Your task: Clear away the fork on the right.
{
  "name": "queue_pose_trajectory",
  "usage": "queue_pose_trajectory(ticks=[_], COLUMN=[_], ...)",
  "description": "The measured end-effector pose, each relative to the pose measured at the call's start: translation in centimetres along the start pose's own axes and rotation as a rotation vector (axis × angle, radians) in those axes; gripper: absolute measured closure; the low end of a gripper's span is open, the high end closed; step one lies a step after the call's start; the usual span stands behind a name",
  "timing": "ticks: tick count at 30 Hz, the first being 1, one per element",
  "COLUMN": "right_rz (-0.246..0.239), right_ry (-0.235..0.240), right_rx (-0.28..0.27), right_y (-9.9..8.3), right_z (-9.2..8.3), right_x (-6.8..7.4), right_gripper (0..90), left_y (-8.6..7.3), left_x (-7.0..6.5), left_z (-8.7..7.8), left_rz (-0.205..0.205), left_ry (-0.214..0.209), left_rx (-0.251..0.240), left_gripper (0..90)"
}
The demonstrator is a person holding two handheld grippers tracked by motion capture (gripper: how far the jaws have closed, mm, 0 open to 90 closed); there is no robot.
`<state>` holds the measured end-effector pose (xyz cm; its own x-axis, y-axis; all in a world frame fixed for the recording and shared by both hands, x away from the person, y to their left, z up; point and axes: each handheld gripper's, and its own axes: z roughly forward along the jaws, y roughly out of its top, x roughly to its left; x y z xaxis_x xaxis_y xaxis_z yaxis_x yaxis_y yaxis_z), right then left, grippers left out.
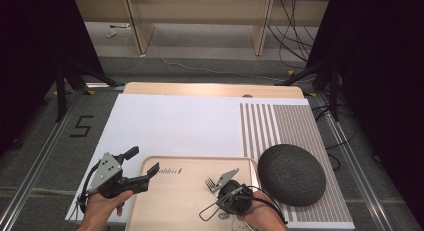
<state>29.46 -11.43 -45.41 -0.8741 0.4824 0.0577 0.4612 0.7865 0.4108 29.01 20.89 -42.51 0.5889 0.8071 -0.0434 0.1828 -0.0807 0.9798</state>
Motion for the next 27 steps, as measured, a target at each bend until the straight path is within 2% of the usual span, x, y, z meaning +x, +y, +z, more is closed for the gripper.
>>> queue_pose_trajectory(ticks=[4, 8, 19, 27], right_rz=[-0.031, -0.04, -0.035, -0.003], right_ry=[-0.03, -0.049, -0.103, -0.139], right_rx=[0.03, 0.044, 0.074, 0.093], right_y=[0.0, 0.0, -0.3, -0.8], right_z=[0.3, 0.4, 0.4, 0.0], right_x=[0.2, 0.2, -0.4, -1.3], right_gripper=[90.0, 90.0, 90.0, 90.0], left_y=[0.0, 0.0, 0.0, 0.0], left_x=[0.0, 0.0, 0.0, 0.0], left_z=[0.0, 0.0, 0.0, -0.1], left_rz=[0.0, 0.0, 0.002, 0.001], left_ry=[0.0, 0.0, 0.0, 0.0], left_rx=[0.0, 0.0, -0.001, -0.002], left_gripper=[15.6, 15.7, 15.7, 15.7])
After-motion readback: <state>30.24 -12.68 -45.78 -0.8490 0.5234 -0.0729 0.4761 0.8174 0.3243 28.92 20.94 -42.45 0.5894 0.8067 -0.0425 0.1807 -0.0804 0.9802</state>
